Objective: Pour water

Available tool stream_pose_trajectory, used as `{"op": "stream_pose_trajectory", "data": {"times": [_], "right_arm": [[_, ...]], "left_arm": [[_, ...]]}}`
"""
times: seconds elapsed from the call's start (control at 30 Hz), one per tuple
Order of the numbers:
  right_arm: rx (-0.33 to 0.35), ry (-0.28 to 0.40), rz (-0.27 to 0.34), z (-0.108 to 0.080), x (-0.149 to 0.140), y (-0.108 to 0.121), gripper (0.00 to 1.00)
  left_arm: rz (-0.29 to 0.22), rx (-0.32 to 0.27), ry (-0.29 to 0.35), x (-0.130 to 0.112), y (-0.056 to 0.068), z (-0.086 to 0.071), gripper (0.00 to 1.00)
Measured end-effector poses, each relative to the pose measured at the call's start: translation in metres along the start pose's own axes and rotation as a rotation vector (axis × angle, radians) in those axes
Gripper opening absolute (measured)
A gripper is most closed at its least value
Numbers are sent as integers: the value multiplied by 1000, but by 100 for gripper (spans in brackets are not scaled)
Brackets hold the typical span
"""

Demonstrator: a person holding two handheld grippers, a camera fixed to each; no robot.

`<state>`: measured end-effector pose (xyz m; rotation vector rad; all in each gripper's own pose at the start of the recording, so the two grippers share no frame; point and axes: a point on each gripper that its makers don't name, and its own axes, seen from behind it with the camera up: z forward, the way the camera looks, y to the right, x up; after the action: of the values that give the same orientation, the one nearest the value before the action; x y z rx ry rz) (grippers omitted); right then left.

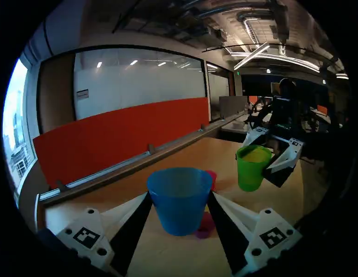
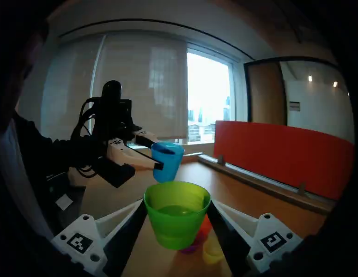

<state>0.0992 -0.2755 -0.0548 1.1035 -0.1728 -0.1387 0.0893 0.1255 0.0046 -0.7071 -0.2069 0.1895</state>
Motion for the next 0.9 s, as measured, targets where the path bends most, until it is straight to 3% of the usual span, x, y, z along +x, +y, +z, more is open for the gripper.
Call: {"op": "stream_pose_trajectory", "data": {"times": [0.9], "right_arm": [[29, -121, 10, -7, -42, 5, 90]], "left_arm": [[91, -44, -170, -73, 11, 13, 84]]}}
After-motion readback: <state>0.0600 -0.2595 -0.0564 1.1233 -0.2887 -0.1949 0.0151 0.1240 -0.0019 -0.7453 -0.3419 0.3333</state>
